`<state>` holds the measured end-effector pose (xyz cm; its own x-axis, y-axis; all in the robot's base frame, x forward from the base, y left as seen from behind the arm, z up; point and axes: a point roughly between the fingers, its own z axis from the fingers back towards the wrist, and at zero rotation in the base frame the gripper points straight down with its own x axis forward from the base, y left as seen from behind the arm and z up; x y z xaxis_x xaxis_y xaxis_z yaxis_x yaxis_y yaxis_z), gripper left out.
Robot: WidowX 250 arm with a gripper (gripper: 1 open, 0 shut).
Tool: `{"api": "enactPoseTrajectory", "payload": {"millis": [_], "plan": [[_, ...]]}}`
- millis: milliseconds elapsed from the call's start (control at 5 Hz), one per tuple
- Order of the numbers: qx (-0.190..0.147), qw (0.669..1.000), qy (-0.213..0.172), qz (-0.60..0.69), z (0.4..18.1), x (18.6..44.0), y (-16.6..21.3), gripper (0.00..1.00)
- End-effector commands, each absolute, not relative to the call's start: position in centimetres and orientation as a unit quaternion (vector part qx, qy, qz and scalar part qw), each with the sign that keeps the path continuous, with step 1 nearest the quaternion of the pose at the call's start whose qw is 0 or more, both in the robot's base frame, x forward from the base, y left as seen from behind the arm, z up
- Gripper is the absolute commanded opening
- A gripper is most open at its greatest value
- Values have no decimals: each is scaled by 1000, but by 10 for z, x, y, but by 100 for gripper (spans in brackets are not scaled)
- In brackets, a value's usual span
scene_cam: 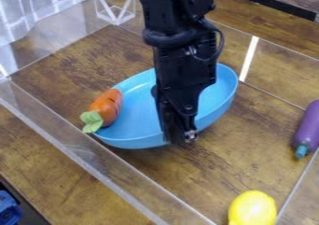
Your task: Move the carrot to the left side
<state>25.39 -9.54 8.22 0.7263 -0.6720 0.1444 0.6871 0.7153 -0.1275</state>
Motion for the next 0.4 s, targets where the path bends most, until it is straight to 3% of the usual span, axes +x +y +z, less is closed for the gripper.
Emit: {"api": "enactPoseTrajectory", "payload": {"millis": [0,200], "plan": [[-88,923,-78,-366,98,258,-91,0],[-91,922,-78,-367,100,258,-90,0]]}}
